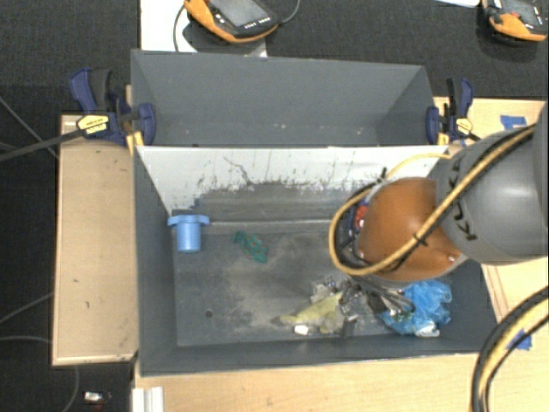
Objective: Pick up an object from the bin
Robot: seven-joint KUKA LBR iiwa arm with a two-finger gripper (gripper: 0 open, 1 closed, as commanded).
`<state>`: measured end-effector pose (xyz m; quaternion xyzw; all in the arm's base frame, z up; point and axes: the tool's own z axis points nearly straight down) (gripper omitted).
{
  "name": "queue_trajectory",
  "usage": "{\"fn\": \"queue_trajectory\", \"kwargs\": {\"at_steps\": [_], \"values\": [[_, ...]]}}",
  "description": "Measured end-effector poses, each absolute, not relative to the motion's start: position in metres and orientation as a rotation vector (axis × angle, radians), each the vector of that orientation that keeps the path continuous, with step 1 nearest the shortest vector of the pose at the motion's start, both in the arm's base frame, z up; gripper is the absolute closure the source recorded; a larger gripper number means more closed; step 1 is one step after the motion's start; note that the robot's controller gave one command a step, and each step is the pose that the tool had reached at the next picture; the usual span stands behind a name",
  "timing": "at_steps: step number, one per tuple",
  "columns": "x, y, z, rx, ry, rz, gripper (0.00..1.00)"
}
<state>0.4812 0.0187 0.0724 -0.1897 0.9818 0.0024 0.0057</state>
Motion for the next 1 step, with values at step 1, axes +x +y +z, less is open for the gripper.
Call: {"fn": "queue_trajectory", "kwargs": {"at_steps": [1], "values": [[0.4961,-0.0420,0.0731,-0.526,3.078,0.011,1.00]]}}
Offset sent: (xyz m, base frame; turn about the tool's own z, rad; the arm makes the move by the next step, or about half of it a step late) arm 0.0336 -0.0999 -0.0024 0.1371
